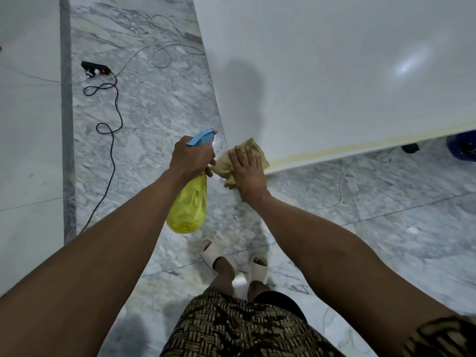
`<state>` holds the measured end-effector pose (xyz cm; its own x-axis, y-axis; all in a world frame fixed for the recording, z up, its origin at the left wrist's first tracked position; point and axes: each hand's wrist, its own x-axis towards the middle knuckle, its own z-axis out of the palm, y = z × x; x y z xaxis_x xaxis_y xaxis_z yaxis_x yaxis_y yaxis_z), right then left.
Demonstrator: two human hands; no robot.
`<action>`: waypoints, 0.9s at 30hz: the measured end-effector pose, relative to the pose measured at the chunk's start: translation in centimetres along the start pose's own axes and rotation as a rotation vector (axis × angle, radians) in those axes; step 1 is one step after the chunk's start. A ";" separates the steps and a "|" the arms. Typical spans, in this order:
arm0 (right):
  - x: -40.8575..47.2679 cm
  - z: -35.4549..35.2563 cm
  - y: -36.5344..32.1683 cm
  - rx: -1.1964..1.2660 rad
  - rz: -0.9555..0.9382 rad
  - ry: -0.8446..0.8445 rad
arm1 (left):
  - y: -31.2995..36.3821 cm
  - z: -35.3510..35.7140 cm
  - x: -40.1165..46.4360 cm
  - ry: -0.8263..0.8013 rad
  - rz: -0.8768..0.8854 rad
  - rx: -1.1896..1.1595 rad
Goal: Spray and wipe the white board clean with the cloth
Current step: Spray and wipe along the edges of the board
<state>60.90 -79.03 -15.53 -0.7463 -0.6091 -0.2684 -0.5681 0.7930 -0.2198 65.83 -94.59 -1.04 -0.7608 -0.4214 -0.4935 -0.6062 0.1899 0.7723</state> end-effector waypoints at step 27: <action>-3.1 -19.4 3.2 2.400 0.196 -0.369 | 12.4 -3.2 -3.8 0.177 0.116 -0.107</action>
<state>54.66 -74.40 2.78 -0.5057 -0.7470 -0.4315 0.8586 -0.3871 -0.3360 62.02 -93.47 11.69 -0.7657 -0.5527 -0.3289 -0.4820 0.1545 0.8625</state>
